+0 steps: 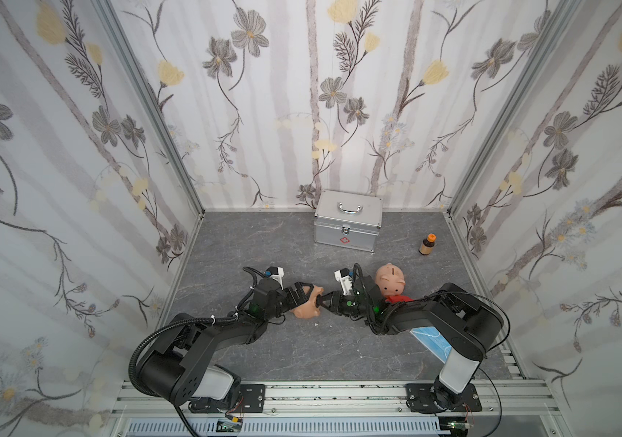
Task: Open piggy banks
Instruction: Open the lid on the piggy bank.
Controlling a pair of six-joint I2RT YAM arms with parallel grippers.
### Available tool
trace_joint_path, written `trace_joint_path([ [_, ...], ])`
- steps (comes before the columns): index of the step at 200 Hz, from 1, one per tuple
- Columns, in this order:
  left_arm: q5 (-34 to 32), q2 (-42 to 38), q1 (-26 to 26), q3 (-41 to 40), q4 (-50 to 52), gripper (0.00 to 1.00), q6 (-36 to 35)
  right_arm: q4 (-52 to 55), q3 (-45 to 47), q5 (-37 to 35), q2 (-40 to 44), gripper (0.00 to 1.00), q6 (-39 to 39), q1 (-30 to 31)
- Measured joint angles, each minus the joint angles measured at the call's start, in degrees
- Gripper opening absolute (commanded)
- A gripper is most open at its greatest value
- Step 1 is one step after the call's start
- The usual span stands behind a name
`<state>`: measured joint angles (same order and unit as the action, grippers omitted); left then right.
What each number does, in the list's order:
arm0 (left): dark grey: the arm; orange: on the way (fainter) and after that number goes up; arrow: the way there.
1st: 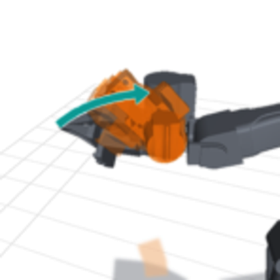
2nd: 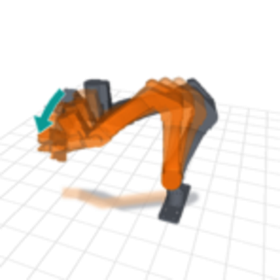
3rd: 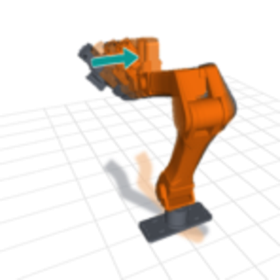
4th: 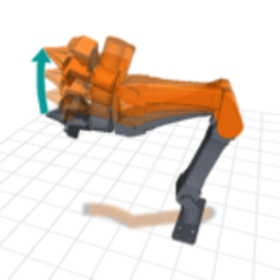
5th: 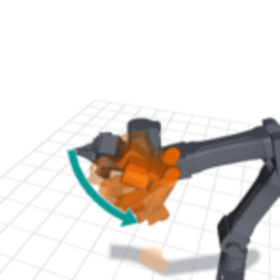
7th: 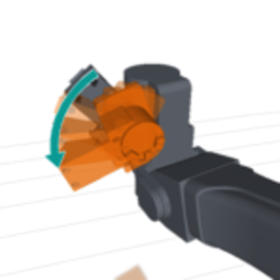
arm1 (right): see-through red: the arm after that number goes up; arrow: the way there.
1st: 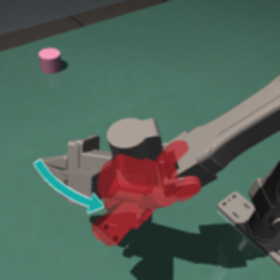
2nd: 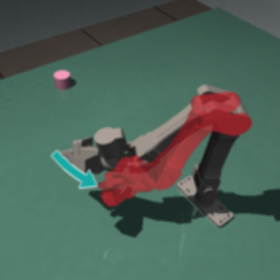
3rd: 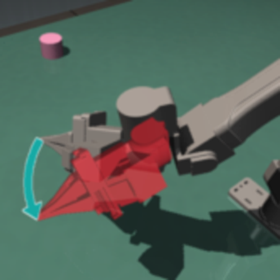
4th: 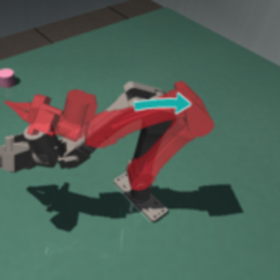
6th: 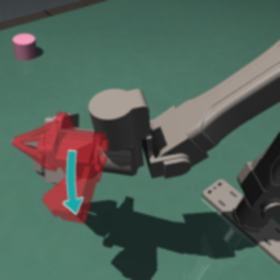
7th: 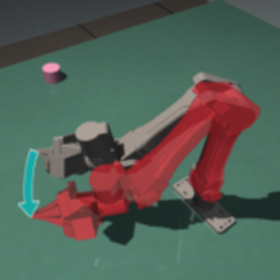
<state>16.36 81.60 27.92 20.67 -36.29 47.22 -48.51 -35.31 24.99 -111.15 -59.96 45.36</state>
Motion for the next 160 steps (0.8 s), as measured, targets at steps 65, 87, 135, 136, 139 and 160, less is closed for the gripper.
trace_joint_path([
  [65, -1.07, 0.92, 0.24, 0.22, -1.22, 1.00, 0.79, -0.07, -1.01, 0.94, -1.03, 0.20, -0.11, -0.13],
  [87, -1.53, 0.90, 0.28, 0.22, -1.22, 1.00, 0.79, -0.17, -1.33, 1.03, -1.27, 0.21, -0.42, -0.15],
  [135, -2.58, 0.87, 0.42, 0.22, -1.22, 1.00, 0.85, 1.36, -2.27, 0.90, -1.18, 0.22, -0.76, -0.15],
  [136, -2.60, 0.87, 0.42, 0.22, -1.22, 1.00, 0.87, 1.38, -2.27, 0.90, -1.16, 0.22, -0.81, -0.15],
  [139, -2.67, 0.87, 0.44, 0.22, -1.22, 1.00, 0.90, 1.44, -2.29, 0.90, -1.14, 0.22, -0.90, -0.15],
  [160, -2.84, 0.90, 0.52, 0.22, -1.22, 1.00, 0.94, 1.70, -2.29, 0.85, -0.90, 0.22, -1.49, -0.17],
])
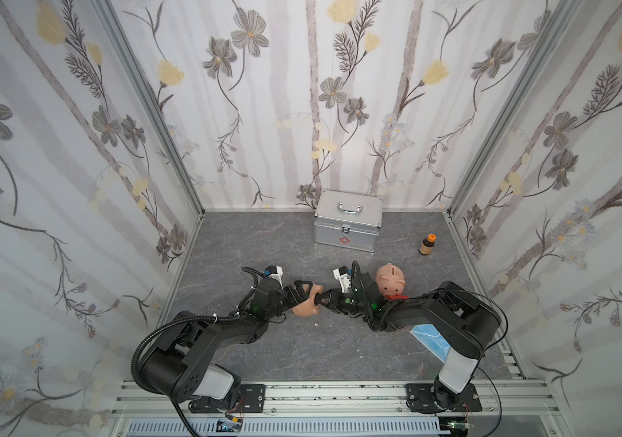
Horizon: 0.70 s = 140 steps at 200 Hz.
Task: Open piggy banks
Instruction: Open the lid on the piggy bank.
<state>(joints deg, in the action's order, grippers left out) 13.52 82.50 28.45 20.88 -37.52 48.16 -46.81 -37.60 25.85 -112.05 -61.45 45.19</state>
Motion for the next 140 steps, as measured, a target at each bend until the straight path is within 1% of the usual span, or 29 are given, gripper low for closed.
trace_joint_path([
  [48, -0.11, 0.33, 0.02, 0.00, -0.39, 1.00, 0.02, 0.20, -0.33, 0.11, -0.04, 0.19, -1.92, 0.00],
  [59, -0.22, 0.44, 0.04, 0.02, -0.52, 1.00, 0.17, 0.17, -0.48, 0.26, -0.22, 0.16, -1.92, -0.04],
  [98, -0.52, 1.05, 0.07, 0.44, -0.79, 1.00, 0.09, -0.35, -0.76, 0.31, -0.70, 0.12, -1.95, -0.09],
  [123, -1.05, 1.33, 0.11, 0.61, -0.92, 1.00, 0.07, -0.35, -1.03, -0.09, -1.16, 0.07, -1.92, -0.15],
  [140, -1.27, 1.55, 0.11, 0.63, -1.25, 1.00, 0.07, -0.50, -1.07, -0.35, -1.40, 0.02, -1.95, -0.15],
])
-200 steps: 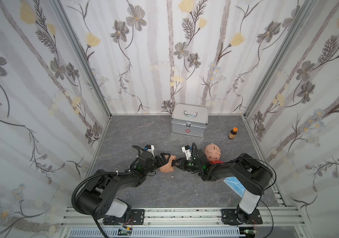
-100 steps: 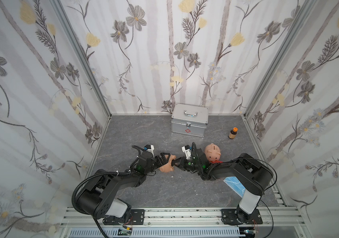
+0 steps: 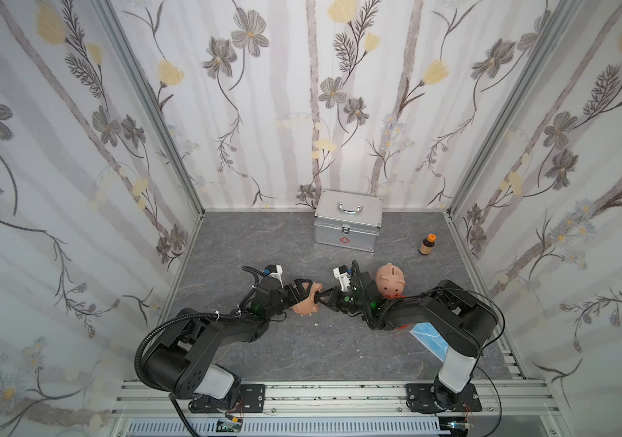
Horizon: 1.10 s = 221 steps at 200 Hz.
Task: Open piggy banks
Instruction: Open the lid on the piggy bank.
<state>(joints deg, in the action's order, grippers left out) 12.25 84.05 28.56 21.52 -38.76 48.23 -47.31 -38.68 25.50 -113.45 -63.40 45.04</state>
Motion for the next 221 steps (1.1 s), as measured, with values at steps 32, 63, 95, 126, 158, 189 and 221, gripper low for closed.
trace_joint_path([
  [32, -0.13, 0.28, 0.00, 0.24, -0.04, 1.00, -0.07, -0.72, 0.00, -0.17, -0.31, 0.00, 0.31, 0.00],
  [63, -0.13, 0.74, 0.00, 0.48, -0.39, 1.00, -0.24, -1.20, 0.33, -1.33, -0.20, 0.00, 2.56, 0.17],
  [95, 0.66, 1.49, 0.15, 0.63, -1.22, 1.00, -0.26, -2.58, 1.88, -3.67, 0.63, 0.00, 7.02, 0.61],
  [126, 0.81, 2.38, 0.15, 0.74, -2.45, 1.00, -0.02, -4.46, 2.47, -4.59, 0.35, 0.00, 10.38, 0.68],
  [158, 1.31, 3.10, 0.22, 0.79, -3.54, 1.00, 0.00, -9.09, 4.39, -6.45, -0.22, 0.00, 12.70, 1.14],
  [189, 1.49, 3.13, 0.28, 0.76, -3.65, 1.00, 0.17, -10.86, 5.35, -8.61, -0.20, 0.00, 16.61, 1.79],
  [221, 2.16, 3.08, 0.33, 0.76, -3.50, 1.00, 0.17, -11.32, 6.10, -10.62, 0.39, 0.00, 22.08, 2.40],
])
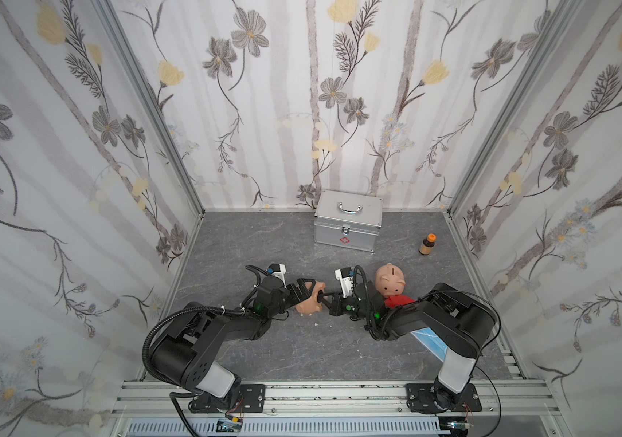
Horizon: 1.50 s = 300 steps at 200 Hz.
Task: Open piggy banks
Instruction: Open the lid on the piggy bank.
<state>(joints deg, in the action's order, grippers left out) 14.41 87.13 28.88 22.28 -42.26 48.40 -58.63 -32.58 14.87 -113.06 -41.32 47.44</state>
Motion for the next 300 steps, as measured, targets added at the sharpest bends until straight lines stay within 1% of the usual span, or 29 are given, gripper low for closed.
trace_joint_path([
  [42, -0.61, 0.13, 0.00, 0.13, -0.02, 1.00, 0.02, 1.29, -1.09, -0.55, -0.26, 0.00, 8.76, 0.26],
  [69, -1.29, 0.46, 0.00, 0.26, -0.42, 1.00, -0.02, -2.32, -0.63, -0.37, -1.79, 0.00, 14.78, 0.22],
  [87, -0.39, 0.55, 0.00, 0.33, -0.39, 1.00, -0.22, -6.71, 1.29, -0.39, -2.51, 0.00, 19.39, 0.22],
  [105, 0.59, 0.61, 0.04, 0.52, -0.13, 1.00, -0.22, -7.93, 2.01, -0.42, -2.54, 0.00, 23.74, 0.22],
  [126, -0.20, 0.87, 0.04, 0.74, -0.15, 1.00, -0.13, -5.18, 0.44, -1.03, -2.16, 0.00, 28.22, 0.37],
  [156, -0.76, 1.05, 0.04, 0.87, -0.24, 1.00, -0.04, -3.32, -0.04, -2.29, -1.53, 0.00, 32.20, 0.74],
  [179, -1.33, 1.38, 0.04, 1.14, -0.35, 1.00, -0.04, 0.87, -1.75, -2.23, -0.68, 0.00, 36.39, 0.74],
  [207, -2.32, 1.62, 0.04, 1.22, -0.63, 1.00, -0.04, 4.63, -3.89, -1.53, -0.52, 0.00, 39.78, 0.50],
  [268, -2.43, 1.62, -0.09, 1.62, -0.02, 1.00, -0.46, 5.90, -4.50, -0.24, -0.52, 0.00, 42.95, 0.00],
  [300, -0.92, 2.19, -0.52, 2.12, 0.02, 1.00, -0.85, 6.58, -4.20, 0.20, 0.11, 0.00, 45.16, -0.24],
])
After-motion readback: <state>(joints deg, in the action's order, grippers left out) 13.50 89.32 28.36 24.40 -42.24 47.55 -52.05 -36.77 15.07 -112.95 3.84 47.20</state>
